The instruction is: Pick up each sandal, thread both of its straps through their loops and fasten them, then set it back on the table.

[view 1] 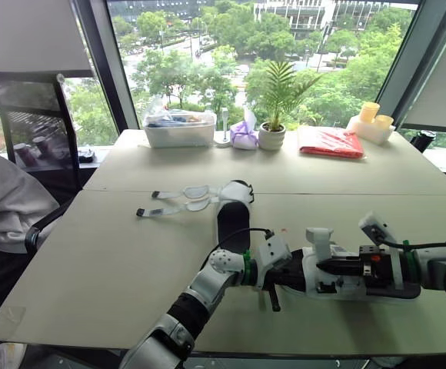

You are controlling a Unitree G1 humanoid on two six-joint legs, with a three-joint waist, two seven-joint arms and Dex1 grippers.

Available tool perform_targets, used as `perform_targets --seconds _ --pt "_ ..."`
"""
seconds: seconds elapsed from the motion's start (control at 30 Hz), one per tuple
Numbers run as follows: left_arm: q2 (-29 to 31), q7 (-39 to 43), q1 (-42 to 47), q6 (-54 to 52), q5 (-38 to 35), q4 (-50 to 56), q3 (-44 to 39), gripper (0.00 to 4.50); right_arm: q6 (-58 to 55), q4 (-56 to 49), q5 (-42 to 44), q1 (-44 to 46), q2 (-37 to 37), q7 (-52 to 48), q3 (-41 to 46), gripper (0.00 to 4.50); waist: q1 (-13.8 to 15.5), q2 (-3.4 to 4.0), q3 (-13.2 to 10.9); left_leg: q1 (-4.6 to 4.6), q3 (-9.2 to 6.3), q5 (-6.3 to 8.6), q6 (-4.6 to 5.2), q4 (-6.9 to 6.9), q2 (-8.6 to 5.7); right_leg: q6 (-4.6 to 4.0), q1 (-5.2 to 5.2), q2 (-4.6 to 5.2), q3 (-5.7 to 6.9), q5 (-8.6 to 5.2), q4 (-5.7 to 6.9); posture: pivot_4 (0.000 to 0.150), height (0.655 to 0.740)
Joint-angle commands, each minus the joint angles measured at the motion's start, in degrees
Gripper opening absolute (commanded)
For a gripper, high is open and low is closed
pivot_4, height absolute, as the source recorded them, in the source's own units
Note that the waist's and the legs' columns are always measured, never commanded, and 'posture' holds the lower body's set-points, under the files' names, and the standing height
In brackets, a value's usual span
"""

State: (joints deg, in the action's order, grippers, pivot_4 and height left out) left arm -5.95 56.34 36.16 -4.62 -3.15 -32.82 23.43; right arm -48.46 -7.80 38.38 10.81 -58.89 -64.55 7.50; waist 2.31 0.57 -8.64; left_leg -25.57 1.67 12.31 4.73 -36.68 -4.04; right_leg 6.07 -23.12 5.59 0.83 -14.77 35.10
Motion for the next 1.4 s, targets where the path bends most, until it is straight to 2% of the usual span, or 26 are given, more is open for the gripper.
perform_targets --seconds 0.03,0.37,0.63,0.73,0.83,1.07,1.17,1.27,1.4 --pt "0.0 -0.2 -0.1 -0.5 0.5 -1.2 0.1 0.00 4.0 -2.9 -2.3 -2.2 -0.9 -2.1 -1.1 0.03 0.1 0.00 0.0 0.00 0.00 0.00 0.00 0.01 0.00 0.00 0.00 0.00 0.00 0.00 0.00 0.150 0.7388" --pt "0.0 -0.3 -0.1 -0.6 0.4 -1.2 0.0 0.00 11.3 -7.3 -4.9 -4.8 -0.4 -2.6 -0.4 0.03 -0.1 -0.02 0.0 -0.01 0.01 0.00 0.00 0.08 0.00 0.01 0.00 0.00 0.00 0.00 0.00 0.150 0.7388" --pt "-0.2 -0.1 0.1 -0.5 0.3 -1.6 -0.2 0.00 13.0 -9.2 -7.0 -7.9 -1.6 -4.3 -0.7 0.03 0.0 -0.06 0.0 0.03 0.01 0.00 0.00 0.08 0.00 0.01 0.00 0.00 0.00 0.00 0.01 0.150 0.7388" --pt "-0.1 -0.2 0.0 -0.3 0.4 -1.5 -0.1 0.00 10.0 -9.2 -4.9 -8.1 -0.6 -1.4 2.8 0.93 0.0 -0.09 -0.1 0.03 0.01 0.00 0.00 0.08 0.00 0.01 0.02 0.00 0.00 0.00 0.00 0.150 0.7388" --pt "0.0 0.0 -0.3 0.1 0.4 -1.6 -0.2 0.00 4.4 -10.1 -1.7 -9.3 -0.8 1.6 7.9 2.39 0.0 -0.11 -0.1 0.03 0.01 0.00 0.00 0.07 0.00 0.01 0.02 0.00 0.00 0.00 0.01 0.150 0.7388" --pt "-0.9 2.6 -0.1 0.2 -0.7 -2.1 -0.2 0.00 -6.8 -15.6 6.1 -15.9 0.7 7.9 26.1 2.39 0.0 -0.14 -0.1 0.01 0.01 0.00 0.00 0.06 0.00 0.01 0.04 0.00 0.00 0.00 0.00 0.150 0.7388" --pt "-1.7 4.1 0.5 0.4 -0.8 -2.8 0.5 0.00 -11.2 -20.8 9.3 -23.6 3.3 8.4 33.3 2.39 0.4 -0.19 -0.1 0.01 0.00 0.00 0.00 0.13 0.00 0.02 0.03 0.00 0.01 0.00 0.00 0.150 0.7388" --pt "-2.5 4.7 1.0 0.9 -0.6 -3.9 0.7 0.00 -11.2 -24.9 9.8 -29.9 6.1 9.2 34.2 2.39 0.3 -0.18 -0.1 0.00 0.01 0.00 0.00 0.22 0.00 0.04 0.00 0.00 0.01 0.00 -0.04 0.150 0.7388" --pt "-3.1 4.8 1.4 1.5 -0.4 -4.9 0.8 0.00 -8.2 -26.4 7.6 -33.0 8.5 10.9 31.2 2.39 0.0 -0.20 -0.1 0.03 0.02 0.00 0.00 0.13 0.00 0.04 0.06 0.00 0.00 0.00 -0.03 0.150 0.7388"
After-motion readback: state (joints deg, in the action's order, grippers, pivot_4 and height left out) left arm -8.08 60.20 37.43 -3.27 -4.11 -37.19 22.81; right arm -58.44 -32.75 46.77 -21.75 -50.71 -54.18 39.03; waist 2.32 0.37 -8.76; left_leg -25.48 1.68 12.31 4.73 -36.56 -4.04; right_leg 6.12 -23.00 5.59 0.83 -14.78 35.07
